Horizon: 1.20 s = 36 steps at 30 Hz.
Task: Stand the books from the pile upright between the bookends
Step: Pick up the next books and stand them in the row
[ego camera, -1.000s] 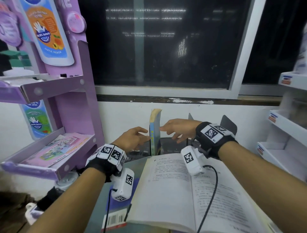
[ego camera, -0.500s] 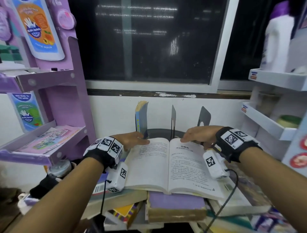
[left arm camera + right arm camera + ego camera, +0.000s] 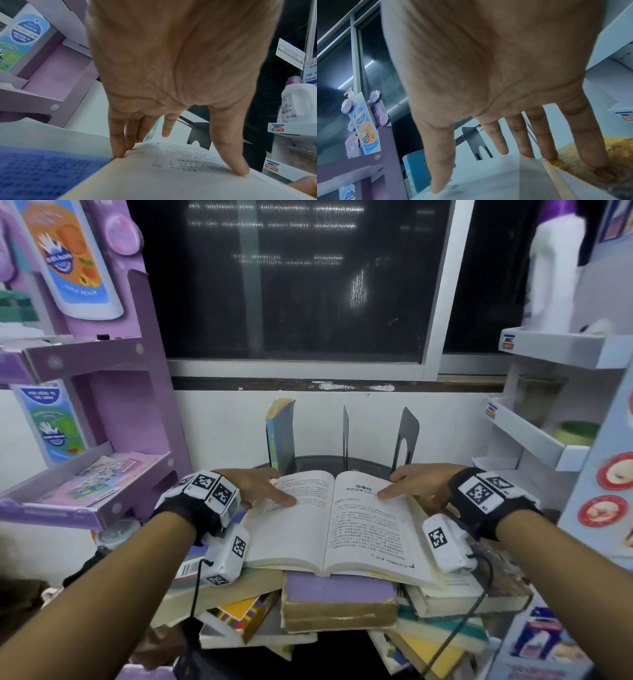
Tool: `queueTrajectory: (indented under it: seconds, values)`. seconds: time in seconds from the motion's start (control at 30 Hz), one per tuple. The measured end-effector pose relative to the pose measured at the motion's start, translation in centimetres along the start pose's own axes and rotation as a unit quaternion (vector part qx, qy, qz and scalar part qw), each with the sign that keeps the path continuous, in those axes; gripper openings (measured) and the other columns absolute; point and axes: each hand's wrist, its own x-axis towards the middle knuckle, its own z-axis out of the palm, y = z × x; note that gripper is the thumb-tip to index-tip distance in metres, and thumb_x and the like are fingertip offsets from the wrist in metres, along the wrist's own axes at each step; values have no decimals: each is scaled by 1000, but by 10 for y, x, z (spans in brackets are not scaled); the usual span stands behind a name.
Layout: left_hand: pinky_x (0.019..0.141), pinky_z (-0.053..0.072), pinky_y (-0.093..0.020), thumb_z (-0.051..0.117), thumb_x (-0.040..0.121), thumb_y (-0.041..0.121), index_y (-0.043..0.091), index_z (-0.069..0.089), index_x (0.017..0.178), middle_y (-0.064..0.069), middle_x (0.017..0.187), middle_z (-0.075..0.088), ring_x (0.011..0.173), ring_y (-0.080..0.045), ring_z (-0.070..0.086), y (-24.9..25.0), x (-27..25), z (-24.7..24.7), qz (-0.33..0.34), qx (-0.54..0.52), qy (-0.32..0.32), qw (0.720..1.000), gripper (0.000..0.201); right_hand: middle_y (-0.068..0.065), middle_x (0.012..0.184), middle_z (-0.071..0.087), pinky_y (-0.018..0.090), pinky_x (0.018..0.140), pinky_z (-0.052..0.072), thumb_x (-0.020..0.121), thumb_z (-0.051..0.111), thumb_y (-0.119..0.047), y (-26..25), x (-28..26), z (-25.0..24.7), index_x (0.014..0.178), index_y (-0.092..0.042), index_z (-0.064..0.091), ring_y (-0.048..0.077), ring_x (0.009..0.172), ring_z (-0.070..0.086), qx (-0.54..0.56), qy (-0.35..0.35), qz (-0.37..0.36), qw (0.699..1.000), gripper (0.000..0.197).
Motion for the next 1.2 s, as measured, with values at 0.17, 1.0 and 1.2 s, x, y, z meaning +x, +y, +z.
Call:
queueTrajectory:
  seconds: [0.17,1.0,1.2]
  values:
    - [99,45,-30,73,80,43,24,26,149,1,151,29,132,-22,39,-3,5,0,-7,-1,3,1000,85,0,112,65,33,87,47,82,65,-58,2,7,1,111,-9,64,21,102,62,-18,-6,11,1000,57]
    - [86,46,-34,65,87,40,23,22,149,4,149,31,129,-20,40,-3,-11,-1,9,-79,12,997,77,12,98,65,40,81,54,75,82,-13,-15,1,-21,100,-10,54,25,87,63,144,177,-84,970,37]
    - [94,50,-41,81,64,53,31,14,147,1,123,57,108,-22,60,-12,-11,-10,26,-164,75,983,108,12,104,66,44,84,56,73,82,-10,-26,-12,-36,99,-12,56,29,96,65,176,241,-126,946,36]
